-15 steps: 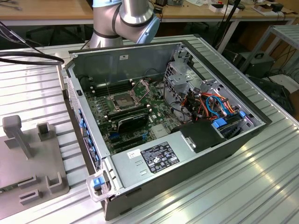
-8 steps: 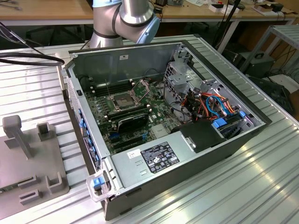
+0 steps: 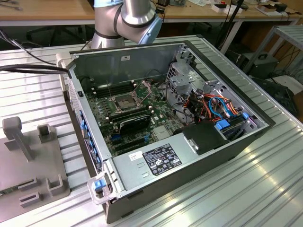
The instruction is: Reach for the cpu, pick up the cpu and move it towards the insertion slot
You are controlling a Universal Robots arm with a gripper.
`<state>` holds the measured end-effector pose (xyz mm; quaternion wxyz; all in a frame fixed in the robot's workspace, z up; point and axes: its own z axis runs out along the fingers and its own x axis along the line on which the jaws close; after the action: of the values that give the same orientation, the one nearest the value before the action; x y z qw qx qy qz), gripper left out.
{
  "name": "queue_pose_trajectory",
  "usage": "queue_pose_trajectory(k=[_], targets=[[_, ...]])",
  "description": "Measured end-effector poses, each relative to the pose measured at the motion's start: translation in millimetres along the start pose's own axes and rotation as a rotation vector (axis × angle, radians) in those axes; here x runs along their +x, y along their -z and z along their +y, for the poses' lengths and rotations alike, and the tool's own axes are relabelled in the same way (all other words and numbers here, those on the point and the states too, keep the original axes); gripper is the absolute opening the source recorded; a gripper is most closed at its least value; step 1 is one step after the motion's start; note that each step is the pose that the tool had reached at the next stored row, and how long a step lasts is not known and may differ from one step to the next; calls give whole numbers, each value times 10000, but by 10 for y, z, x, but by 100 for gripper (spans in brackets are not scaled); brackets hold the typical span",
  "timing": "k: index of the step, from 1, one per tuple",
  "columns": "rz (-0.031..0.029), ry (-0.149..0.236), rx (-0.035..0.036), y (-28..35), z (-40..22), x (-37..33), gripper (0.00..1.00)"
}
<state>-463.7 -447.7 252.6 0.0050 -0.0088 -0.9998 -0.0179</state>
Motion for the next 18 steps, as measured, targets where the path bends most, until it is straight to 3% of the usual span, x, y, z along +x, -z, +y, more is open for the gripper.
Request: queue_pose_trajectory(k=[3, 16, 17, 18], targets=[[-1, -6, 0, -96, 1, -22, 66], [1, -7, 13, -384, 33, -36, 67], [1, -8, 14, -402, 30, -36, 74], [2, -7, 14, -420, 25, -36, 74]])
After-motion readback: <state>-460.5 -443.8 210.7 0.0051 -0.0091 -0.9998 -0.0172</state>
